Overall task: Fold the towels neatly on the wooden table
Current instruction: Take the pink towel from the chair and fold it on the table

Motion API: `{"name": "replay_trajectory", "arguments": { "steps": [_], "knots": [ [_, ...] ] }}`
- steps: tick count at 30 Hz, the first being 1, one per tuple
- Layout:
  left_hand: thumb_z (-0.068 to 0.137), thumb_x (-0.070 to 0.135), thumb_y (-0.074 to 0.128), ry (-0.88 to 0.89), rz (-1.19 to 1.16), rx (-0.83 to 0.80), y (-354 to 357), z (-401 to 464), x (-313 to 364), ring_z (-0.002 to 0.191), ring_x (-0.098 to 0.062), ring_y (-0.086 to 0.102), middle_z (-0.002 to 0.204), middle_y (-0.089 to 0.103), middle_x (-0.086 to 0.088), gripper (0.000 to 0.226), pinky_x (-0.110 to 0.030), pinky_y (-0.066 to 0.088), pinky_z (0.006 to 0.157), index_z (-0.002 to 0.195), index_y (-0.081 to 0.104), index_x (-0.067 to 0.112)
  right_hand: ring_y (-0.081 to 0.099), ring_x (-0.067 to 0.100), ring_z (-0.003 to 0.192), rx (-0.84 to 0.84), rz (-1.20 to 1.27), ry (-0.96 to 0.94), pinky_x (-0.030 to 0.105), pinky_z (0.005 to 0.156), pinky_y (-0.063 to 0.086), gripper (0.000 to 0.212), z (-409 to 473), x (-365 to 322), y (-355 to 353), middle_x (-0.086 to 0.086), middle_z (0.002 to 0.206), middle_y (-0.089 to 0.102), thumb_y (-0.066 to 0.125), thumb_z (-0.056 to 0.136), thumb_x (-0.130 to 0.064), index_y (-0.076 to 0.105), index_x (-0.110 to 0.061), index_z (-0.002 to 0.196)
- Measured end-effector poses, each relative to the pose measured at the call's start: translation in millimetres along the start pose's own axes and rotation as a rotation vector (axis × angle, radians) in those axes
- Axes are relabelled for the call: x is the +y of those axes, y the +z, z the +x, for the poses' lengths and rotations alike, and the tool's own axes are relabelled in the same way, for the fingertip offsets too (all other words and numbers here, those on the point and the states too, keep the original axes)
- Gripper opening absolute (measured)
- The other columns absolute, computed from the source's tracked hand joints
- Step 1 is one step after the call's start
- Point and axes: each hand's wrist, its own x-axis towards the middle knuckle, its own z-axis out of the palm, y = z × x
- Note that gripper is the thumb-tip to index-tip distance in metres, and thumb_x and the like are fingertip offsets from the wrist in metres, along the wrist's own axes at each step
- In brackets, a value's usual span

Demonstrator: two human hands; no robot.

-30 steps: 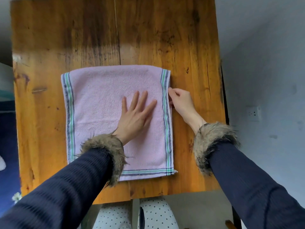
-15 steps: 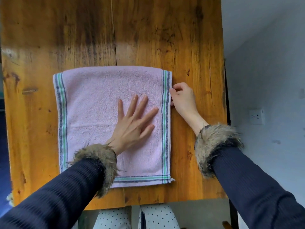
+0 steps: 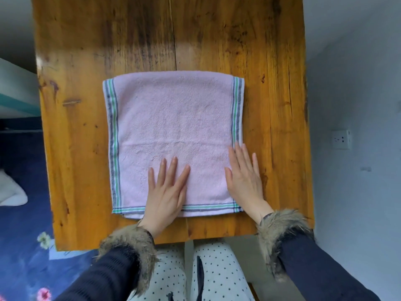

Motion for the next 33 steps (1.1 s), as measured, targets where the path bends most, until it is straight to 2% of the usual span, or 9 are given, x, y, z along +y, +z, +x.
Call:
{"name": "replay_trajectory", "arguments": {
  "steps": [4, 8, 12, 14, 17, 21, 26, 30, 33],
  "knots": [
    [0.093, 0.029, 0.030, 0.012, -0.029, -0.060, -4, -35, -15, 0.143, -0.033, 0.012, 0.154, 0.021, -0.012, 0.051, -0.053, 0.011, 0.114, 0.144, 0.029, 0.022, 0.013, 0.024, 0.144, -0.058, -0.085, 0.055, 0.044, 0.117, 0.010, 0.057, -31, -1, 0, 0.009, 0.155, 0.017, 0.019, 0.094, -0.031, 0.026, -0.007, 0.145],
    [0.084, 0.006, 0.058, -0.022, -0.201, 0.020, -18, -59, -27, 0.125, -0.034, 0.047, 0.133, 0.052, -0.013, 0.044, -0.049, 0.041, 0.102, 0.127, 0.051, 0.012, 0.019, 0.028, 0.143, -0.073, 0.010, 0.149, 0.044, 0.114, 0.021, 0.047, -59, -12, -3, 0.012, 0.154, 0.022, 0.041, 0.097, -0.017, 0.034, -0.007, 0.142],
    [0.092, 0.012, 0.050, -0.479, -0.393, 0.209, -37, -75, -44, 0.106, -0.025, 0.049, 0.111, 0.057, -0.007, 0.028, -0.039, 0.041, 0.090, 0.120, 0.054, 0.010, 0.048, 0.029, 0.116, 0.035, 0.267, 0.407, 0.040, 0.092, 0.043, 0.033, -72, -25, -11, 0.012, 0.131, 0.048, 0.045, 0.096, -0.020, 0.048, -0.007, 0.126],
    [0.094, 0.015, 0.048, -0.704, -0.514, 0.248, -40, -80, -62, 0.105, -0.027, 0.048, 0.110, 0.054, -0.011, 0.024, -0.040, 0.041, 0.090, 0.116, 0.053, 0.007, 0.051, 0.024, 0.105, 0.013, 0.352, 0.528, 0.036, 0.085, 0.043, 0.030, -73, -29, -12, 0.010, 0.119, 0.053, 0.046, 0.096, -0.026, 0.050, -0.008, 0.120],
    [0.094, 0.021, 0.050, -0.900, -0.698, 0.203, -37, -87, -84, 0.099, -0.027, 0.052, 0.103, 0.054, -0.010, 0.024, -0.039, 0.043, 0.086, 0.113, 0.052, 0.007, 0.050, 0.023, 0.093, -0.023, 0.413, 0.643, 0.031, 0.076, 0.040, 0.026, -74, -31, -10, 0.012, 0.109, 0.056, 0.049, 0.094, -0.027, 0.052, -0.006, 0.110],
    [0.092, 0.031, 0.054, -0.890, -0.842, 0.142, -40, -89, -84, 0.095, -0.023, 0.054, 0.093, 0.057, -0.002, 0.019, -0.032, 0.040, 0.079, 0.100, 0.056, 0.014, 0.047, 0.022, 0.085, -0.026, 0.393, 0.711, 0.029, 0.072, 0.036, 0.015, -72, -34, -11, 0.012, 0.103, 0.056, 0.052, 0.093, -0.022, 0.054, -0.007, 0.096],
    [0.087, 0.040, 0.060, -0.830, -0.871, 0.113, -48, -85, -75, 0.092, -0.017, 0.054, 0.093, 0.061, 0.000, 0.030, -0.028, 0.039, 0.079, 0.095, 0.062, 0.012, 0.051, 0.023, 0.082, -0.027, 0.400, 0.735, 0.029, 0.067, 0.036, 0.011, -73, -34, -17, 0.009, 0.096, 0.057, 0.056, 0.090, -0.020, 0.051, -0.011, 0.088],
    [0.086, 0.045, 0.060, -0.804, -0.883, 0.060, -53, -80, -77, 0.097, -0.017, 0.055, 0.098, 0.061, 0.001, 0.035, -0.034, 0.044, 0.092, 0.101, 0.062, 0.013, 0.053, 0.024, 0.081, -0.059, 0.406, 0.734, 0.028, 0.062, 0.035, 0.016, -75, -34, -23, 0.008, 0.089, 0.059, 0.057, 0.091, -0.022, 0.055, -0.007, 0.086],
    [0.089, 0.033, 0.060, -0.842, -0.935, 0.015, -55, -78, -80, 0.100, -0.024, 0.058, 0.098, 0.064, -0.002, 0.019, -0.043, 0.045, 0.097, 0.090, 0.064, 0.015, 0.050, 0.021, 0.077, -0.109, 0.430, 0.727, 0.027, 0.056, 0.032, 0.016, -72, -36, -29, 0.006, 0.082, 0.056, 0.055, 0.091, -0.020, 0.056, -0.006, 0.083]
  ]
}}
